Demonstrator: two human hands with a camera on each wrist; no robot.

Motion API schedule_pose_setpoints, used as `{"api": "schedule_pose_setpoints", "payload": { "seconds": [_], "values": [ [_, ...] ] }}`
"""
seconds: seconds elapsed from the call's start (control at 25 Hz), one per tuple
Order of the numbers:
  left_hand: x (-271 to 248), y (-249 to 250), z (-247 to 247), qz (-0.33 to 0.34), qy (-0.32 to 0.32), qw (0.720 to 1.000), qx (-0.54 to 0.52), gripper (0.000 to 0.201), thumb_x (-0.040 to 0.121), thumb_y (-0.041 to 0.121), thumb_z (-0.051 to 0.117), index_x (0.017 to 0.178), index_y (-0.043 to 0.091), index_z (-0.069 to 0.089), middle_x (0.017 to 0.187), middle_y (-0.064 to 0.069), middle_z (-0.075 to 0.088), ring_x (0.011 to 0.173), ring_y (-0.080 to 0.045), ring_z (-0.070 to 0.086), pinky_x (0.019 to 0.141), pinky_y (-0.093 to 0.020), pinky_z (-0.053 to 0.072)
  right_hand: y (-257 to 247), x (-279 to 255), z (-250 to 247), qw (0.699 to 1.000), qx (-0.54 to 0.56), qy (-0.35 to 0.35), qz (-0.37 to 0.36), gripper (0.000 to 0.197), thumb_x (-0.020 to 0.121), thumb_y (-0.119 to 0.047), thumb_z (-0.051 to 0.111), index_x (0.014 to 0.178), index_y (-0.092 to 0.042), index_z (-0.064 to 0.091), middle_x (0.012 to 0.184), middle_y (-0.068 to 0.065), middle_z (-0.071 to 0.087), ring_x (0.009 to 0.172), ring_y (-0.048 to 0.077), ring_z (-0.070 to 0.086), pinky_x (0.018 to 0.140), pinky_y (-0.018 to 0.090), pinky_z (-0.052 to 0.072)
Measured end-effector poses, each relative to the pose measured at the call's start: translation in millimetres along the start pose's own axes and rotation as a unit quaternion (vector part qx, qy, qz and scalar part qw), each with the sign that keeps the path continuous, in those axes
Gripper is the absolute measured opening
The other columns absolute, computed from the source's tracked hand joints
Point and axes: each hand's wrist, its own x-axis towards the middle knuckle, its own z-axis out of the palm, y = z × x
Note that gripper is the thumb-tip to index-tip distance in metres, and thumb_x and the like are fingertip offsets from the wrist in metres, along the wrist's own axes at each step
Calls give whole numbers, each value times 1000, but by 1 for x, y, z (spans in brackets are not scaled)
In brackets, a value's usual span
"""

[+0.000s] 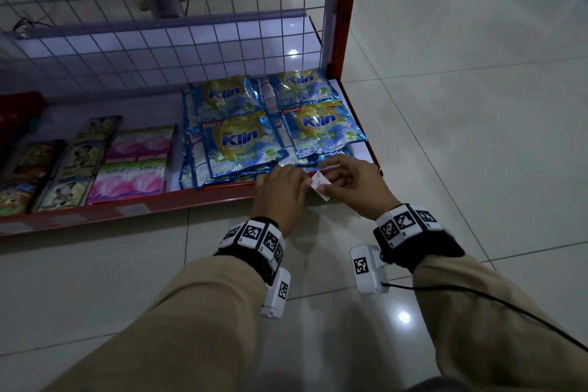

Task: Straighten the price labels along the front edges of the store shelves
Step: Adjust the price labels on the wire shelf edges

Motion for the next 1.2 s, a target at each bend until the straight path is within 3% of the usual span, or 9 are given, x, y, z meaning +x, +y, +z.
{"api": "schedule_pose_setpoints", "payload": {
  "seconds": [0.08,0.16,0.24,0.32,0.56,0.8,1.0,1.2],
  "values": [
    [-1,-3,-2,13,-5,1000,27,18,98,30,41,106,25,56,107,5,58,106,-19,47,90,-37,26,4,0,-3,999,-29,13,14,21,78,-7,75,97,-12,68,82,2,71,67,4,66,65,20,52],
    [-5,-10,-7,35,-8,997,69,20,95,28,47,115,28,53,114,6,57,108,-19,48,94,-37,26,6,1,-3,996,-73,52,8,15,83,-12,71,97,-12,70,84,0,71,70,4,65,67,17,50],
    [-13,-22,-13,44,4,992,120,27,93,28,51,119,27,51,115,4,57,108,-20,49,94,-36,28,3,3,0,991,-104,84,-27,10,87,-15,66,96,-16,71,85,-3,71,76,3,64,70,12,47],
    [-22,-33,-20,35,25,987,156,30,90,27,53,120,24,53,115,1,57,107,-22,51,92,-37,30,-4,8,10,987,-110,92,-71,10,89,-12,63,93,-17,70,87,-5,69,80,3,63,74,15,47],
    [-30,-52,-33,-16,34,987,157,24,92,25,46,114,22,54,111,0,58,102,-24,52,91,-38,29,-19,20,48,961,-225,38,-159,20,90,-18,62,110,-17,61,91,3,66,87,21,58,75,35,49],
    [-31,-60,-35,-20,56,996,72,23,95,26,44,116,24,53,104,-1,57,99,-25,49,83,-37,29,-26,20,60,925,-310,26,-219,19,83,-10,66,102,-10,65,82,12,66,80,31,56,70,34,38],
    [-34,-62,-27,-10,53,994,97,23,95,27,47,115,24,58,99,-6,50,96,-27,44,76,-35,27,-27,20,63,922,-332,-25,-196,18,85,-11,61,102,-12,66,93,9,67,89,29,55,80,41,41],
    [-30,-62,-22,-31,60,992,109,21,97,30,45,112,26,59,101,-3,51,98,-24,44,77,-34,24,-19,14,57,905,-383,-5,-186,14,86,-18,64,97,-9,66,93,9,62,92,28,52,74,34,39]
  ]
}}
